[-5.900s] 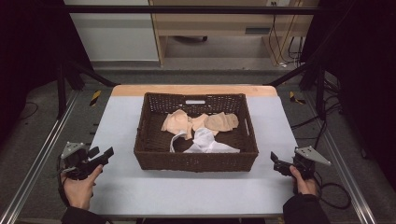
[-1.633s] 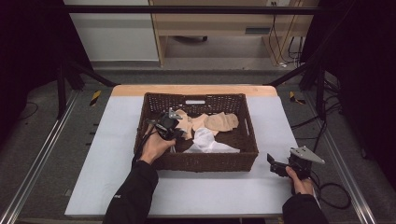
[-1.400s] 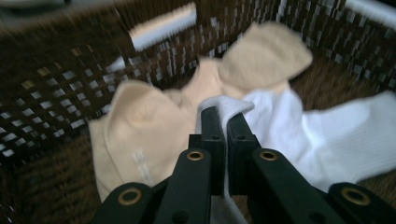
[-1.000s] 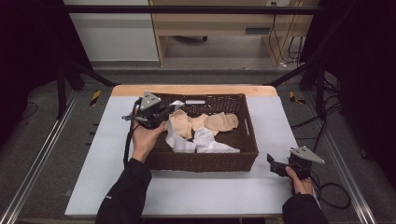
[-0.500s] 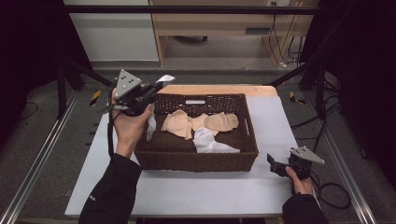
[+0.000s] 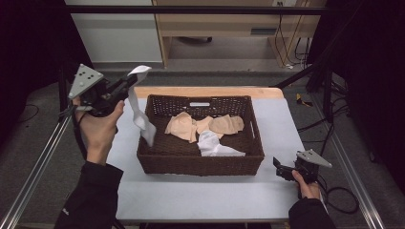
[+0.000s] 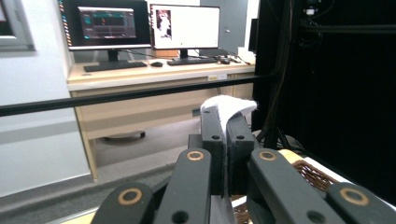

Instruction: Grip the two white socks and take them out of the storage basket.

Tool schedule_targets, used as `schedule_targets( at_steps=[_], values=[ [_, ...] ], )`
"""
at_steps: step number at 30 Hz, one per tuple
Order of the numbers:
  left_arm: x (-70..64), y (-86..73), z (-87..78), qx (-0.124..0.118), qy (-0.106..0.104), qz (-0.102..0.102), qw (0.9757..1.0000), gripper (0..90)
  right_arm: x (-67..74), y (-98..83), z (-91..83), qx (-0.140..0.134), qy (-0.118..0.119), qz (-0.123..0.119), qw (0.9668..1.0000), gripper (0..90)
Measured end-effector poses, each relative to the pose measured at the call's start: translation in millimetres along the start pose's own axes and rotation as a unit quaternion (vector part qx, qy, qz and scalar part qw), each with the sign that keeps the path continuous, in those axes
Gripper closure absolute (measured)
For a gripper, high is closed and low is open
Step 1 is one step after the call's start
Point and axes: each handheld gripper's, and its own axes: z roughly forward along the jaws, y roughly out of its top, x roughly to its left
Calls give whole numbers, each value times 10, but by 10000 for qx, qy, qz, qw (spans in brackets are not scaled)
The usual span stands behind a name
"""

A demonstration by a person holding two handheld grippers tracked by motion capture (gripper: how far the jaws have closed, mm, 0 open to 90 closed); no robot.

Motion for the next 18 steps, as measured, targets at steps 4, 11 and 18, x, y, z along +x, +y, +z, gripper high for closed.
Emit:
schedule_targets(
  at_steps=[4, 11, 18],
  values=[
    [121, 55, -148, -55, 143, 4, 9999, 879, 0, 0, 1, 5, -4, -7, 10000, 27],
    [377, -11, -385, -44, 405, -62, 9992, 879, 1, -1, -1, -4, -9, -12, 10000, 27],
    [609, -479, -461, 307, 584, -322, 9973, 879, 2, -1, -1, 1, 1, -16, 10000, 29]
  ],
)
